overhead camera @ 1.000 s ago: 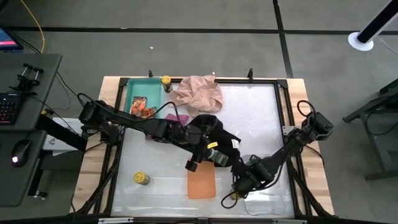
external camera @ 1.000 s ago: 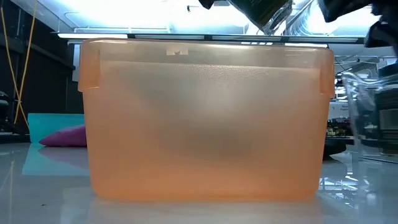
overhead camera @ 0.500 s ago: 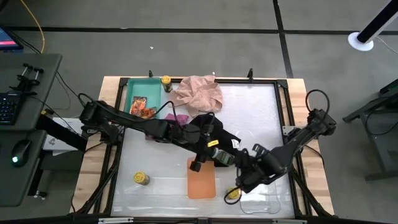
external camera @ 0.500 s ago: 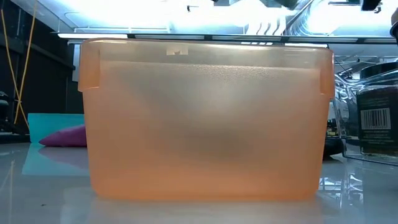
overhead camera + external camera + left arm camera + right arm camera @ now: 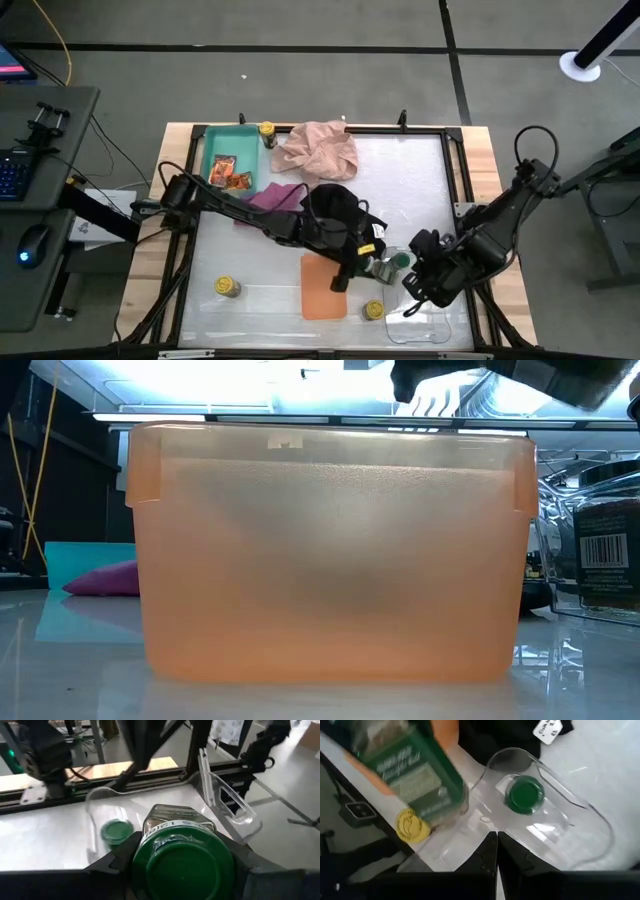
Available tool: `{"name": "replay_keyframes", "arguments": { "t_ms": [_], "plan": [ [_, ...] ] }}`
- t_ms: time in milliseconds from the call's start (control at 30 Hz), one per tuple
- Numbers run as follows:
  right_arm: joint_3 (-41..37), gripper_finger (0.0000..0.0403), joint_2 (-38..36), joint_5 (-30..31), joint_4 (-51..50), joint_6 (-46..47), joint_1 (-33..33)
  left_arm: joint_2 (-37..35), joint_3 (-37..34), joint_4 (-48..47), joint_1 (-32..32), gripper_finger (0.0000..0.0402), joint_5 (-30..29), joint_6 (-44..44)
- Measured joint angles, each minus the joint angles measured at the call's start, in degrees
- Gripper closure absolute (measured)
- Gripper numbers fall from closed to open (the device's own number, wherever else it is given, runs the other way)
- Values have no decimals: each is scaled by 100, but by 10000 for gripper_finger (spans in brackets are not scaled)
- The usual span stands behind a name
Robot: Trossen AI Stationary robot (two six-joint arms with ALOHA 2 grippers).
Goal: Sort spices by type
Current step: Put the green seasoning bottle into the transparent bin
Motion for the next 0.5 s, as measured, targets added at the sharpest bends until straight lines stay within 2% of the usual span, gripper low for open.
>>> {"name": "replay_keyframes", "arguments": {
  "t_ms": [167, 333, 500],
  "plan": [
    [-442, 403, 22, -63, 262, 11, -169, 114, 41, -310, -41, 235, -437, 8],
    [-608, 403, 28, 87, 366, 0, -228, 114, 42, -206, 5, 235, -847, 12],
    [-608, 403, 28, 88, 550, -52, -264, 225, 42, -144, 97, 235, -794, -74]
  ]
}}
